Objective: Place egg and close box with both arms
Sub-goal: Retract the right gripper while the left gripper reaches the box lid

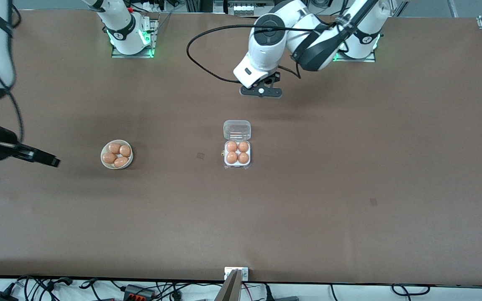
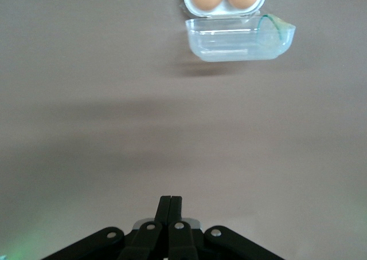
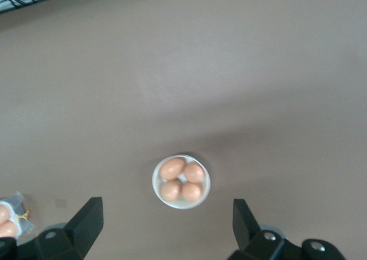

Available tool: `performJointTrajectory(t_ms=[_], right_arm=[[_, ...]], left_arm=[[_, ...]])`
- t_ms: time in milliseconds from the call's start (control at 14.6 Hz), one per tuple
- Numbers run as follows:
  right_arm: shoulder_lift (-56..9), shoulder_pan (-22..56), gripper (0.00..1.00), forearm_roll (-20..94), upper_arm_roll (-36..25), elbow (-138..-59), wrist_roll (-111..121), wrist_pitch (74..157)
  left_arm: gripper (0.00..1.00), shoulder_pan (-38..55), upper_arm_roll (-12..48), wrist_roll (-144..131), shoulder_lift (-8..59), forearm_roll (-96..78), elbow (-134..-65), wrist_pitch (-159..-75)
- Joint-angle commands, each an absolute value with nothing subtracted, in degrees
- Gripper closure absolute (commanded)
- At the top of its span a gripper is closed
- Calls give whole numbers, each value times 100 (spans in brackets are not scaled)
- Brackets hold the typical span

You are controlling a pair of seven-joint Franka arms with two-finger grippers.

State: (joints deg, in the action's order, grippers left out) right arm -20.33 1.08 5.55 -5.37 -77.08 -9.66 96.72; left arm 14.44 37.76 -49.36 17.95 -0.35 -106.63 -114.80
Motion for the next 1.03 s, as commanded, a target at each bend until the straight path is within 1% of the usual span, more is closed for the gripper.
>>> performJointTrajectory(t_ms=[0,68,274,411,616,685,890,959], right_arm=[[-1890,-97,0,334,-325,-7647,-809,9248],[-1855,-88,0,325,-343,-7603,-704,9002],[-1574,-88,0,114,-325,-7742,-35,8991],[-1267,-35,0,44,-334,-8259,-375,9105],[-539,-35,0,18,-316,-9479,-335,9859],[-397,-44,0,18,-316,-9701,-299,9966],[-378,-53,0,-35,-325,-9686,69,9949],[-369,-61,0,-79,-325,-9677,123,9941]], left_arm=[[99,1695,3771,-5499,2318,569,-10608,-12074],[99,1818,3771,-5789,2538,876,-10582,-12294],[99,2004,3762,-6704,3118,2114,-10390,-12515],[99,2100,3762,-7065,3522,2748,-10144,-12551],[99,2206,3735,-7426,3971,3653,-9687,-12551],[99,2206,3727,-7540,4155,3952,-9512,-12559],[99,2171,3674,-7629,4412,4280,-9098,-12805],[99,2180,3535,-7629,4421,4280,-8984,-12814]])
